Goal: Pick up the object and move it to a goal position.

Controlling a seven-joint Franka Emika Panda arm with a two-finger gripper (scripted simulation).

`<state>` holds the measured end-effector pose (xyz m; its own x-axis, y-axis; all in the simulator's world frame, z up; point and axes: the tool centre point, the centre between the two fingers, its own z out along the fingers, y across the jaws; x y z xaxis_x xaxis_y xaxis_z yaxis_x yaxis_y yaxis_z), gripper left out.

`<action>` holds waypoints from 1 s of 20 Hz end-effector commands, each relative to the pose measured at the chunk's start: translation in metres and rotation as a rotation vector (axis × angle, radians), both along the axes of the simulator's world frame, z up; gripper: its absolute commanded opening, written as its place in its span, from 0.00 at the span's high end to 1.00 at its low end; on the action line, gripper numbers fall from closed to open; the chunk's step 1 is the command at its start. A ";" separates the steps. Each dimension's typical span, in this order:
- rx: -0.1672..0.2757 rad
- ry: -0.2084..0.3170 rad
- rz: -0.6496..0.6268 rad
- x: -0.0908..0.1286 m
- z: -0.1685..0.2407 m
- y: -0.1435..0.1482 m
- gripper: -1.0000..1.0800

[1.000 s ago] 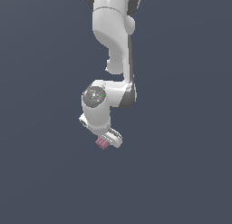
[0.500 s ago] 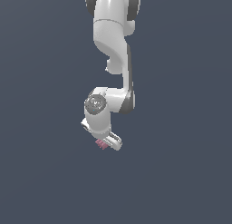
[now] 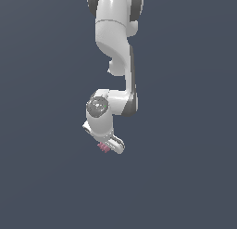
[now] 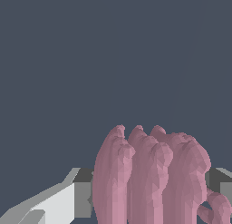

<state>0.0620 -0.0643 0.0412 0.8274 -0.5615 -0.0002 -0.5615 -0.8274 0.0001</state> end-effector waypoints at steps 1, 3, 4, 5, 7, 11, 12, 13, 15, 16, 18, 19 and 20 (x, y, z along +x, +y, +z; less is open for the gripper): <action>0.000 0.000 0.000 0.000 0.000 0.000 1.00; 0.000 0.000 0.000 0.000 0.000 0.001 1.00; 0.000 0.000 0.000 -0.001 0.001 0.002 1.00; 0.000 0.000 0.000 -0.002 0.001 0.003 1.00; 0.000 0.000 0.000 -0.004 0.002 0.007 1.00; 0.000 0.000 0.000 -0.011 0.006 0.020 1.00; 0.000 0.000 0.000 -0.014 0.008 0.025 1.00; 0.000 0.000 0.000 -0.017 0.009 0.030 1.00; 0.000 0.000 0.000 -0.024 0.013 0.042 1.00; 0.000 0.000 0.000 -0.027 0.015 0.049 1.00; 0.000 0.000 0.000 -0.036 0.020 0.065 1.00; 0.000 0.000 0.000 -0.041 0.022 0.074 1.00; 0.000 0.000 0.000 -0.046 0.025 0.084 1.00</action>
